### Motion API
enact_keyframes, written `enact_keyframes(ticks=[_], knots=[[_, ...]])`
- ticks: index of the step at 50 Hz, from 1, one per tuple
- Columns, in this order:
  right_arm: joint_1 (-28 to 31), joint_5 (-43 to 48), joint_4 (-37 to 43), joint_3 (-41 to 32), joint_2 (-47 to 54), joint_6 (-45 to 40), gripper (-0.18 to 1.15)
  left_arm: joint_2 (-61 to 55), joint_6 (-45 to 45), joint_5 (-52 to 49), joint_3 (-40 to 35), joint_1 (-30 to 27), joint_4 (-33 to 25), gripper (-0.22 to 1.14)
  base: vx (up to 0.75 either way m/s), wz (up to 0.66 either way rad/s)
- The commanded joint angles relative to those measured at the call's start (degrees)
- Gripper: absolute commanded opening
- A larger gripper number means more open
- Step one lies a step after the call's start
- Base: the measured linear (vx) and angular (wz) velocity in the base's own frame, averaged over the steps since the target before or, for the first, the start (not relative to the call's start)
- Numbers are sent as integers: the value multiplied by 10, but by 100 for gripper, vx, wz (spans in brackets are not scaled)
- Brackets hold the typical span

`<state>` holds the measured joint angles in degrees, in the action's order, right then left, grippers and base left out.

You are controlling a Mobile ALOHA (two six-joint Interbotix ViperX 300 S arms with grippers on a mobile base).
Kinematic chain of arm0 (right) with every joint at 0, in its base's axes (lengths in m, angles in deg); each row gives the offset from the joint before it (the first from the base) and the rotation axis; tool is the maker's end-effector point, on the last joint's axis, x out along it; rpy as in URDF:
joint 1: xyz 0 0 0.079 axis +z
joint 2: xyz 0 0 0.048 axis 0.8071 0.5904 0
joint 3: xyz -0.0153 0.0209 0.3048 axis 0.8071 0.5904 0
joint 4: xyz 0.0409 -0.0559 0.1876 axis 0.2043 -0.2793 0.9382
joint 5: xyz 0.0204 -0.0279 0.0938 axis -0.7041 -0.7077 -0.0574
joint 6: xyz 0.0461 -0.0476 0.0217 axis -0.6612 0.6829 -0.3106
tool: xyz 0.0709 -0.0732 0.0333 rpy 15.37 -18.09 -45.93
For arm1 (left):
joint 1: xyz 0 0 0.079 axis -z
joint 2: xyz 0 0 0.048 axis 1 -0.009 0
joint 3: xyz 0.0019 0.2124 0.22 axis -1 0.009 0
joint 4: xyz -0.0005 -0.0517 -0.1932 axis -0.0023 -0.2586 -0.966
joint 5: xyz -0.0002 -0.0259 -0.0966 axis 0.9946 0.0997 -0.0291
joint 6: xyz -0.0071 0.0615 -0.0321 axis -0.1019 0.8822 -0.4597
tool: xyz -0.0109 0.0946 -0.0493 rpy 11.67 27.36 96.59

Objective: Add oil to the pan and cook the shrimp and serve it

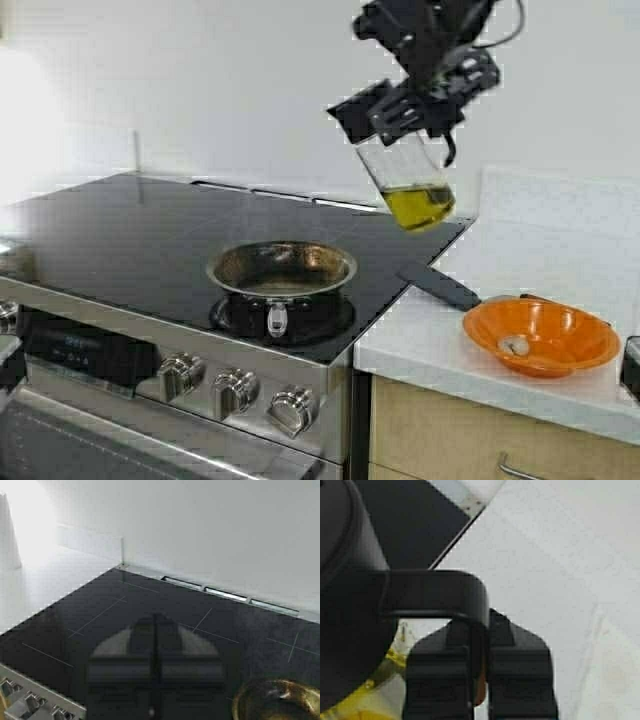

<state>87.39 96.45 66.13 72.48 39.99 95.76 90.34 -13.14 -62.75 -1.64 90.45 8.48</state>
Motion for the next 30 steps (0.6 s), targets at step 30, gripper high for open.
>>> enact_keyframes(ticks=[30], knots=[[47,133,33,-186,125,301,7,5,-11,-4,-4,-1,-1,3,0,0]])
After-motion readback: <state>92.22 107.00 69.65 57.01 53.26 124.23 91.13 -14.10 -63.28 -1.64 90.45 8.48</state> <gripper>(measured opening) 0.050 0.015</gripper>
